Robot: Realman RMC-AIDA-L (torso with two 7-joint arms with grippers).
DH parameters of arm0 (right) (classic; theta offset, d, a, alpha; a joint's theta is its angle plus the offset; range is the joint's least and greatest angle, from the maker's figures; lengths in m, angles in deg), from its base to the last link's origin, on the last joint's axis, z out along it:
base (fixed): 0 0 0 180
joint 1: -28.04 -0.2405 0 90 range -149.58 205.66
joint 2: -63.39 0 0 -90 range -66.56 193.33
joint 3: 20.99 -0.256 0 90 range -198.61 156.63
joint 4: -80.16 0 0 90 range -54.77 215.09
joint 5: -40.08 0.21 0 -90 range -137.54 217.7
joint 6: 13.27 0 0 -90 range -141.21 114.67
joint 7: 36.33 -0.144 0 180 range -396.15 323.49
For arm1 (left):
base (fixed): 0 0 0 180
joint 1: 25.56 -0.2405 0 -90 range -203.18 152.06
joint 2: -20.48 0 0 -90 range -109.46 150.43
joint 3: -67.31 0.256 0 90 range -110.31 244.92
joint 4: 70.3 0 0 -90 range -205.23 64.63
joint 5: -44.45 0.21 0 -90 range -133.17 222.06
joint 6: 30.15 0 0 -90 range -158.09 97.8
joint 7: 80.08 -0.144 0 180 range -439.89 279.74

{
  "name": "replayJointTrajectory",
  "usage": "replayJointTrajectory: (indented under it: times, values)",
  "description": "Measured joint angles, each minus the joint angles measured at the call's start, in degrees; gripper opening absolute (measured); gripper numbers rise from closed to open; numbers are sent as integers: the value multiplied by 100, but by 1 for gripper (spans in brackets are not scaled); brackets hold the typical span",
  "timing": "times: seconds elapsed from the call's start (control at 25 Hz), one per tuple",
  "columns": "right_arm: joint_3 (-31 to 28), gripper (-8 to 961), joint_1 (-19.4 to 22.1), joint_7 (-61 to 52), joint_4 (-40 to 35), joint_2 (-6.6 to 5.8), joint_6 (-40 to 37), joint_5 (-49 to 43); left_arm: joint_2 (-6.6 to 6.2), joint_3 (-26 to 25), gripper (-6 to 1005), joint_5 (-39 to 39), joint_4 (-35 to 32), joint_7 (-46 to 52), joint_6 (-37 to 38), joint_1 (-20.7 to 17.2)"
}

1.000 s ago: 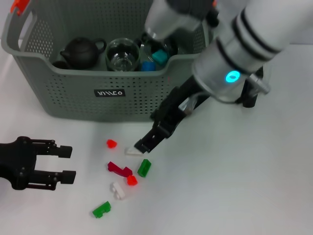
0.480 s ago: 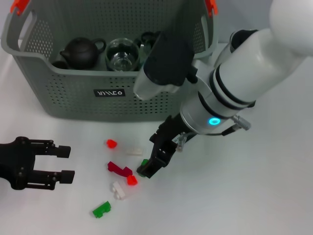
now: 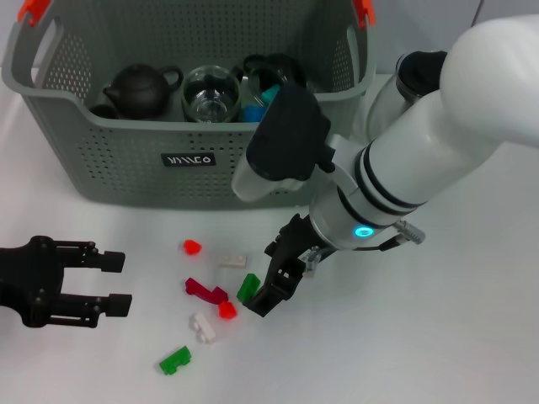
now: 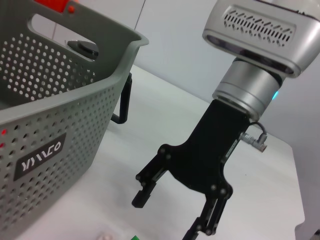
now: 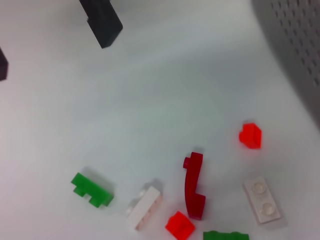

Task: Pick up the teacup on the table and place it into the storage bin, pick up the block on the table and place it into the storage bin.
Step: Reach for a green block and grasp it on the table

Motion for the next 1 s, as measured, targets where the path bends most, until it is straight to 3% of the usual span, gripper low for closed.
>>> replayJointTrajectory:
  times: [0.4,1.0]
  values:
    - [504,905,-47,-12,264,33,649,159,7,0,736,0,0,-22,0,2]
    - [819,900,-8,28,355,59,957,170,7,0,736,0,-57,-42,-35,0]
